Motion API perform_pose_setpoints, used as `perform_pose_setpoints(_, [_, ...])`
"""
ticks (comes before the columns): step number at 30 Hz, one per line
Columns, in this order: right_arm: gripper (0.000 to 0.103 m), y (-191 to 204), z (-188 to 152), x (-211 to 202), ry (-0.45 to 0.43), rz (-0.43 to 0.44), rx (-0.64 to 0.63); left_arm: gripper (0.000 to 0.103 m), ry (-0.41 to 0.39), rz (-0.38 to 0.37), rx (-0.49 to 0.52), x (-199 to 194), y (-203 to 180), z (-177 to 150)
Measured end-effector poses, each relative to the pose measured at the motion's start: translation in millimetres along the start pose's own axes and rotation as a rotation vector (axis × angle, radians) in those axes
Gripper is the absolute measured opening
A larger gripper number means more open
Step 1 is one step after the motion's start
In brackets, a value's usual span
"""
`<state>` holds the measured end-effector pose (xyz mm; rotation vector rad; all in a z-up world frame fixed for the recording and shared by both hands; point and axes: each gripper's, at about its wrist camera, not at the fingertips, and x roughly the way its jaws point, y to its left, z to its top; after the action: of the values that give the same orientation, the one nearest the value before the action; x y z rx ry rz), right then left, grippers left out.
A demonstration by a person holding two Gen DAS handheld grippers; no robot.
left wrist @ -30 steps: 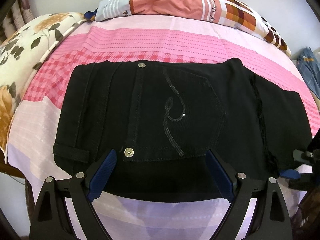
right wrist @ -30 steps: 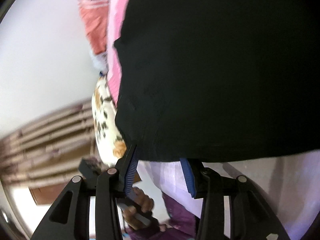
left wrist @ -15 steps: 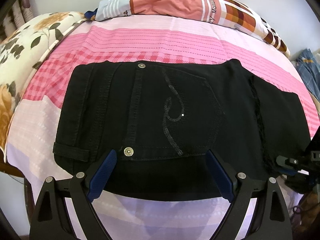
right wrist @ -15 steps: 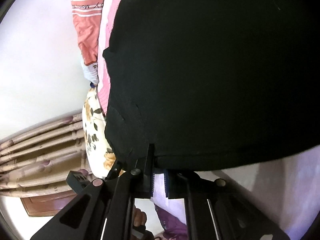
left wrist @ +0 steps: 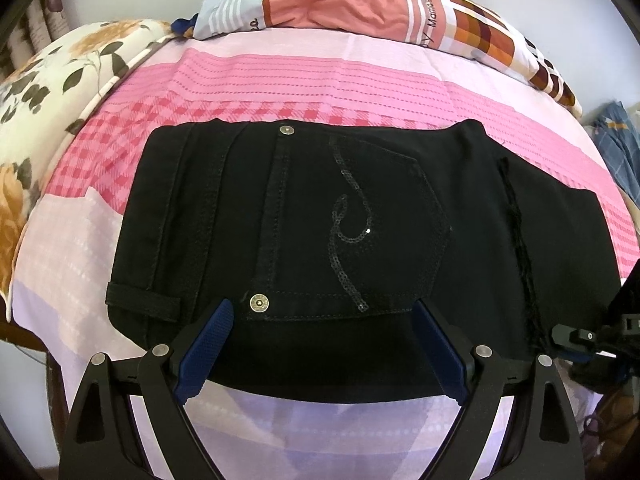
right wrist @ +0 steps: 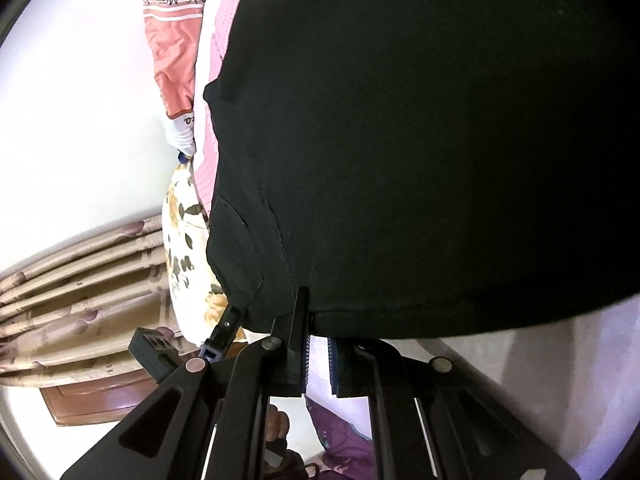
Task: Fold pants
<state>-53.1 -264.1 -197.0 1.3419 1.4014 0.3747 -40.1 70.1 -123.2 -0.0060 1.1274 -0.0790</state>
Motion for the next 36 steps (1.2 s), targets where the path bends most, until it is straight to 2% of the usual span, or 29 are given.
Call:
perform_pose_setpoints(2, [0.009,-2,1,1,0.012,0.021,0.031,0.091,0.003,0.005,0.003,1,0,0])
perform_pose_setpoints(4, [0.017,0,1,2,0.034,0.034,0.03,0.091,0.005,0.007,0.003,1,1,0])
perform_pose_setpoints(6, [0.037,8,-2,1,0.069,0.054,0.006,0.09,0.003,0.01,0.002,-1,2,2])
perform_pose_setpoints(9, [0.058,18,-8,-4,0.114,0.07,-0.032,0.091,-0.012,0.028,-0.002,-10,9,7])
perform_pose_setpoints(11, [0.058,24,-14,-7,0.153,0.084,-0.058,0.091,-0.029,0.035,-0.011,-20,18,10])
perform_pose_setpoints(13, [0.058,39,-20,-15,0.171,0.12,-0.141,0.091,-0.051,0.058,-0.022,-31,34,12])
perform_pose_setpoints(15, [0.058,58,-20,-29,0.124,0.083,-0.269,0.091,-0.064,0.073,-0.035,-37,52,14])
perform_pose_setpoints(16, [0.058,68,-19,-35,0.081,0.034,-0.344,0.091,-0.07,0.075,-0.047,-39,64,15])
perform_pose_setpoints(18, [0.052,88,-16,-45,-0.034,-0.129,-0.522,0.091,-0.081,0.078,-0.075,-42,86,14])
perform_pose_setpoints(20, [0.041,100,-14,-44,-0.09,-0.265,-0.645,0.091,-0.104,0.033,-0.092,-44,106,14])
perform_pose_setpoints(22, [0.04,104,-11,-38,-0.106,-0.339,-0.702,0.09,-0.121,-0.03,-0.111,-43,122,15])
perform_pose_setpoints(24, [0.04,100,-7,-30,-0.103,-0.365,-0.706,0.09,-0.117,-0.086,-0.101,-38,130,18])
perform_pose_setpoints(28, [0.04,84,4,-18,-0.065,-0.355,-0.645,0.089,-0.059,-0.1,-0.049,-11,134,26])
perform_pose_setpoints(31, [0.04,79,4,-11,-0.057,-0.362,-0.636,0.089,-0.026,-0.187,-0.056,5,140,28])
perform_pose_setpoints(34, [0.04,76,4,-10,-0.058,-0.354,-0.627,0.089,-0.009,-0.196,-0.008,21,140,32])
perform_pose_setpoints(36, [0.04,77,3,-9,-0.057,-0.359,-0.622,0.089,0.023,-0.248,0.002,33,142,34])
